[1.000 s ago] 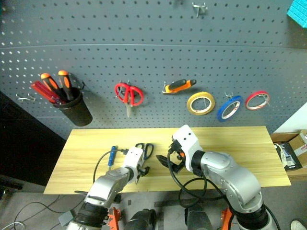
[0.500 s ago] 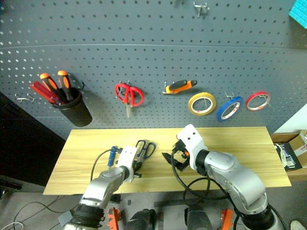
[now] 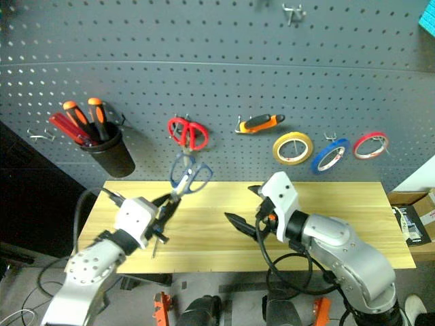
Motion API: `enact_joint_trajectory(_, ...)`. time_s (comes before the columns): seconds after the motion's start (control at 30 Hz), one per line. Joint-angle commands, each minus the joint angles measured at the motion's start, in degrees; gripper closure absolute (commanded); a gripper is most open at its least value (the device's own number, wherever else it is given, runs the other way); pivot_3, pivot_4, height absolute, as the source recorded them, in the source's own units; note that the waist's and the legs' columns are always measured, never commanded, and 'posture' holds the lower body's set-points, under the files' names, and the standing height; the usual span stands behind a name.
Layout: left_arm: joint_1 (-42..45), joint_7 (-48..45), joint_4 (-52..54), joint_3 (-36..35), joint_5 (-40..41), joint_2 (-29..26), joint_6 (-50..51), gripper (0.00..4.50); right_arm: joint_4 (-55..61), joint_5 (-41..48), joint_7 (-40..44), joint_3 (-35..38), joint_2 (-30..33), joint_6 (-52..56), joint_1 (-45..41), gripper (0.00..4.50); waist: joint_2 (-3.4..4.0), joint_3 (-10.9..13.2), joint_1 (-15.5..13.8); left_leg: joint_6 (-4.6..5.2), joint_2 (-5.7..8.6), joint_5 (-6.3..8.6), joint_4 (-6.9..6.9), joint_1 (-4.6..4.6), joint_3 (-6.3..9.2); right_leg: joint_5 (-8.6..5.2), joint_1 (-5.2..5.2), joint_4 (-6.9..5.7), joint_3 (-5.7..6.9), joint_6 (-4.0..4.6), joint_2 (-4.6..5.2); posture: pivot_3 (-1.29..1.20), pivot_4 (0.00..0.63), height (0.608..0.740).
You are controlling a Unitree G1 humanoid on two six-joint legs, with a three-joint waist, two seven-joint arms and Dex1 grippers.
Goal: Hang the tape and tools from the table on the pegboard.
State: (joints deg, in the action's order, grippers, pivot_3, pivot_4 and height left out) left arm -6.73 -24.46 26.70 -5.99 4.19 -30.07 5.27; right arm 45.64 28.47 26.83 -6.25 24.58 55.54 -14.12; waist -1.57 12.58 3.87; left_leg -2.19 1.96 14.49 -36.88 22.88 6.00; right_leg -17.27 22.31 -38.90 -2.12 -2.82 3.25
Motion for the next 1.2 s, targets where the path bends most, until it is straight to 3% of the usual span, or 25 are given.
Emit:
enact_joint_trajectory(0.03,2.09,0.17,3.92,-4.41,1.05,-0.92,-2.34,3.74,0.93,0.84,0.92,1.03,1.07,-2.38,-0.12,0.00,0.00,0.00,-0.29,0.00,0.01,0.00,0.00,-0.01,-0.01,0.00,0.00,-0.01,0.00,0.00,-0.08,-0.06,0.202,0.740)
enact_joint_trajectory(0.17,6.06,1.71,1.74,-5.82,1.03,-0.10,-0.03,3.74,-0.69,0.01,1.15,0.14,1.57,-3.78,-0.81,0.00,0.00,0.00,-0.62,0.00,0.04,0.00,-0.01,-0.01,-0.03,0.00,0.00,-0.03,0.12,0.00,-0.12,-0.05,0.197,0.740)
enact_joint_trajectory(0.4,11.79,0.85,-4.71,-0.41,-0.49,2.46,-1.38,3.74,-2.22,-1.21,0.42,-1.39,1.34,-6.12,-3.89,0.00,-0.01,-0.01,-0.65,0.01,0.10,-0.01,-0.06,0.00,-0.01,0.00,0.00,-0.06,0.20,-0.01,-0.12,-0.07,0.199,0.740)
enact_joint_trajectory(0.83,14.33,-0.72,-11.13,1.36,-0.95,2.49,-4.20,3.74,-0.04,-0.64,-1.02,-2.55,-0.77,-7.80,-12.67,0.00,0.00,0.00,-0.45,0.02,0.11,0.00,-0.06,0.01,-0.01,0.00,0.02,-0.04,0.17,-0.01,-0.10,-0.09,0.198,0.740)
enact_joint_trajectory(1.07,14.49,-0.48,-12.41,1.97,0.55,4.29,2.54,3.74,-1.06,-1.36,-1.37,-3.55,-1.53,-9.17,-13.67,0.00,-0.01,0.00,-0.42,0.02,0.10,0.00,-0.07,-0.01,-0.01,0.00,0.02,-0.06,0.17,-0.01,-0.11,-0.09,0.196,0.740)
enact_joint_trajectory(1.2,13.82,-0.48,-11.81,2.19,0.70,4.95,6.05,2.50,-1.23,-1.99,-1.52,-4.85,-1.29,-9.58,-12.84,0.00,-0.01,0.00,-0.44,0.02,0.10,0.00,-0.07,-0.01,0.01,0.00,0.02,-0.06,0.18,-0.01,-0.11,-0.10,0.196,0.740)
